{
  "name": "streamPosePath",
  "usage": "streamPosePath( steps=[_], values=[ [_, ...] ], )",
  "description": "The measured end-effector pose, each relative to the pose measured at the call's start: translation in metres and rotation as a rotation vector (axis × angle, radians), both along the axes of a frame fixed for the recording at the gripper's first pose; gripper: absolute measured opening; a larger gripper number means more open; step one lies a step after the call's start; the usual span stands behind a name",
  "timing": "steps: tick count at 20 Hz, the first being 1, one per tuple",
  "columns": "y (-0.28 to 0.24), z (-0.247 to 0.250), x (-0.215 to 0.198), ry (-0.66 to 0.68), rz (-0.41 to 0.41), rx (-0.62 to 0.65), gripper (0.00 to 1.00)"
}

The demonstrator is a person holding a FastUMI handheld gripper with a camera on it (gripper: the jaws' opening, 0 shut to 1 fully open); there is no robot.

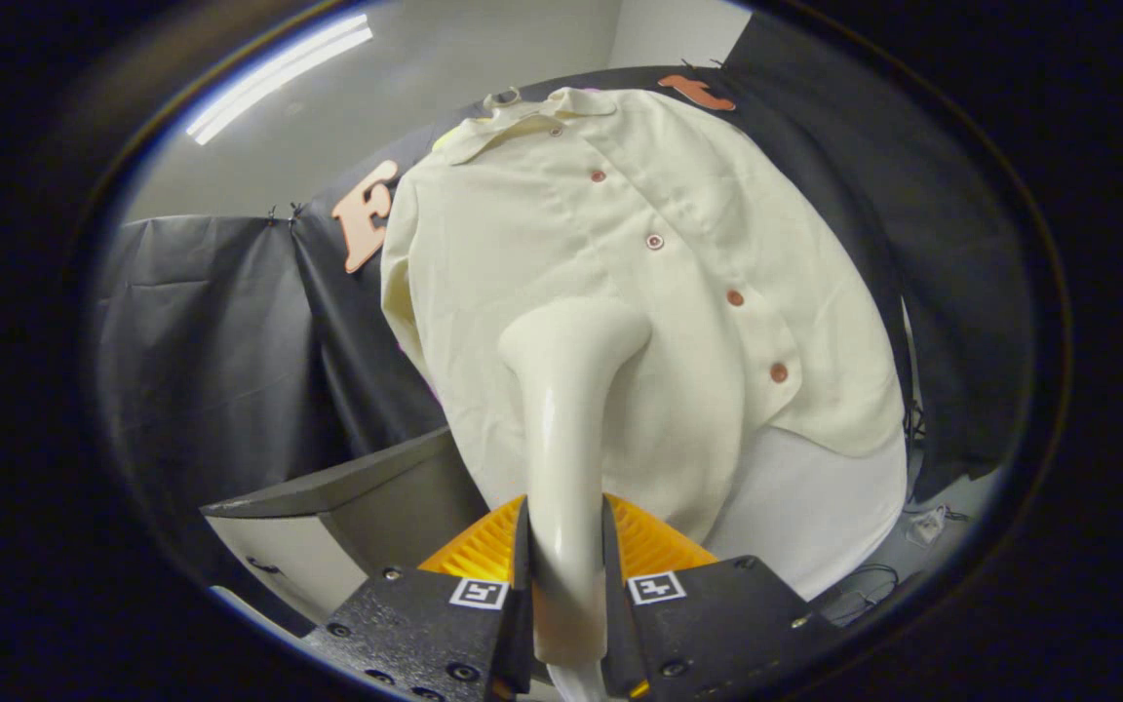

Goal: Iron the clothes twice with a garment steamer, once on the left side and once on the right side.

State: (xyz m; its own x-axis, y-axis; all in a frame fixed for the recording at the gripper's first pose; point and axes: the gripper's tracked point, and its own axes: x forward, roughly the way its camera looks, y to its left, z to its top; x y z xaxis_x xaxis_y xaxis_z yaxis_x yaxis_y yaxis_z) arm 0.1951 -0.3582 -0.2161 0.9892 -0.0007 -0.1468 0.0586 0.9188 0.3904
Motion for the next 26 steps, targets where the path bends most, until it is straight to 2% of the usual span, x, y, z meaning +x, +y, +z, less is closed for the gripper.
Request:
streamPosePath(
  steps=[16, 21, 26],
  values=[
    [0.012, -0.09, -0.044, 0.106, 0.02, 0.093, 0.3],
    [0.011, -0.089, -0.053, 0.118, 0.023, 0.108, 0.31],
    [0.006, -0.059, -0.064, 0.079, 0.02, 0.099, 0.3]
  ],
)
